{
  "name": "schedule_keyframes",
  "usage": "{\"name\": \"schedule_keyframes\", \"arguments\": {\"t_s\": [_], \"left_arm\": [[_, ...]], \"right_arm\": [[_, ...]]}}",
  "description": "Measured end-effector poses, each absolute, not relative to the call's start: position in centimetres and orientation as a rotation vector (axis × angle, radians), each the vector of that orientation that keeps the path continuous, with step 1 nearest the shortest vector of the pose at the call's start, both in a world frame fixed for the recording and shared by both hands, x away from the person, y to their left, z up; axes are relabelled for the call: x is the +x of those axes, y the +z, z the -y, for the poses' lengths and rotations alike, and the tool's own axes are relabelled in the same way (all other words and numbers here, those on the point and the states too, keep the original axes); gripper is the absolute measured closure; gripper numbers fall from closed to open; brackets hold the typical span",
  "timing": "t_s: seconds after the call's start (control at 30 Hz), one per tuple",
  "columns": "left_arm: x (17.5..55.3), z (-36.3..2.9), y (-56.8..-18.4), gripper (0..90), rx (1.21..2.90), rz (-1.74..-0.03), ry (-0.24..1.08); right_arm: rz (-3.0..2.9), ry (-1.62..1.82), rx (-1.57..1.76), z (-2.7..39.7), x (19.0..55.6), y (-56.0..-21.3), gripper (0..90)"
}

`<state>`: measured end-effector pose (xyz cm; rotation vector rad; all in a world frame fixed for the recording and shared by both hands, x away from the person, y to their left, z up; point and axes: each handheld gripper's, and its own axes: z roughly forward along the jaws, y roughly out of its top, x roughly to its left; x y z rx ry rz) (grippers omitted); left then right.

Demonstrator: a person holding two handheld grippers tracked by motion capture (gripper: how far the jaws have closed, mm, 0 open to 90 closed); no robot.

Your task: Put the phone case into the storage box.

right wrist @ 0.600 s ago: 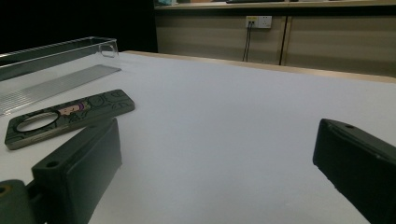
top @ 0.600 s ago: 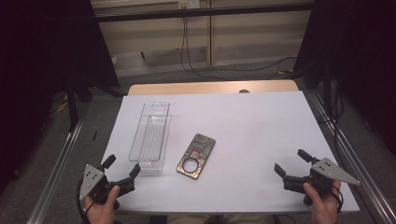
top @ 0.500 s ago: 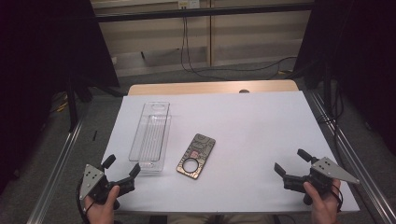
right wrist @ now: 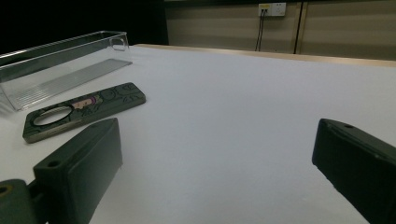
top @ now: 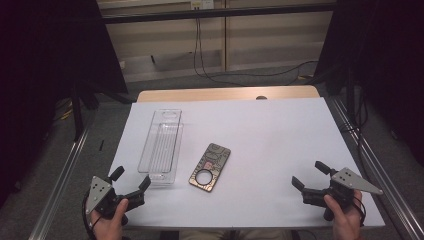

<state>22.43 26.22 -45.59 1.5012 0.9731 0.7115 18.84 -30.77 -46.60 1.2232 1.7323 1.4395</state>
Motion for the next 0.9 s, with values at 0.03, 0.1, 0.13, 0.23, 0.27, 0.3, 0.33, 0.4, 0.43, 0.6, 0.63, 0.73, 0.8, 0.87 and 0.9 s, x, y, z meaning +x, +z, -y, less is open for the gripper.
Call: {"name": "schedule_keyframes", "arguments": {"t_s": [0.03,0.1,0.13,0.23,0.27,0.3,0.33,0.4,0.43,0.6,0.63,0.73,0.8,0.87,0.9], "left_arm": [[22.4,-26.2,-45.6,3.0,1.501,-0.971,0.712],[22.4,-26.2,-45.6,3.0,1.499,-0.969,0.716],[22.5,-26.2,-45.6,3.1,1.499,-0.969,0.715],[22.5,-26.1,-45.6,3.0,1.502,-0.962,0.711],[22.5,-26.0,-45.5,3.1,1.508,-0.965,0.714],[22.5,-26.1,-45.6,3.0,1.509,-0.96,0.711],[22.5,-26.0,-45.6,3.0,1.509,-0.959,0.711],[22.5,-26.1,-45.6,3.0,1.511,-0.958,0.712],[22.5,-26.1,-45.6,3.1,1.512,-0.962,0.719],[22.6,-26.0,-45.6,3.0,1.514,-0.964,0.722],[22.6,-26.0,-45.6,3.1,1.518,-0.961,0.72],[22.7,-26.0,-45.6,3.1,1.516,-0.958,0.714],[22.6,-26.0,-45.6,3.0,1.518,-0.961,0.718],[22.6,-25.9,-45.6,3.0,1.517,-0.955,0.71],[22.6,-25.9,-45.6,3.0,1.518,-0.956,0.711]], "right_arm": [[-1.735,1.446,1.223,30.7,18.9,-46.6,0.8],[-1.754,1.452,1.216,30.6,18.9,-46.7,0.7],[-1.758,1.461,1.223,30.5,18.9,-46.7,0.5],[-1.793,1.456,1.201,30.3,19.0,-46.8,0.6],[-1.814,1.452,1.182,30.2,19.1,-46.8,1.0],[-1.828,1.452,1.171,30.1,19.1,-46.8,1.2],[-1.84,1.448,1.17,30.0,19.1,-46.9,0.8],[-1.853,1.459,1.166,29.8,19.2,-46.9,0.5],[-1.855,1.463,1.17,29.7,19.3,-46.9,0.7],[-1.911,1.476,1.131,29.1,19.5,-46.9,2.5],[-1.918,1.47,1.131,29.0,19.6,-46.9,2.4],[-1.942,1.486,1.126,28.6,19.8,-46.9,3.3],[-1.949,1.495,1.123,28.3,20.0,-46.8,3.6],[-1.969,1.502,1.117,28.0,20.2,-46.6,4.1],[-1.978,1.495,1.104,27.9,20.4,-46.5,4.1]]}}
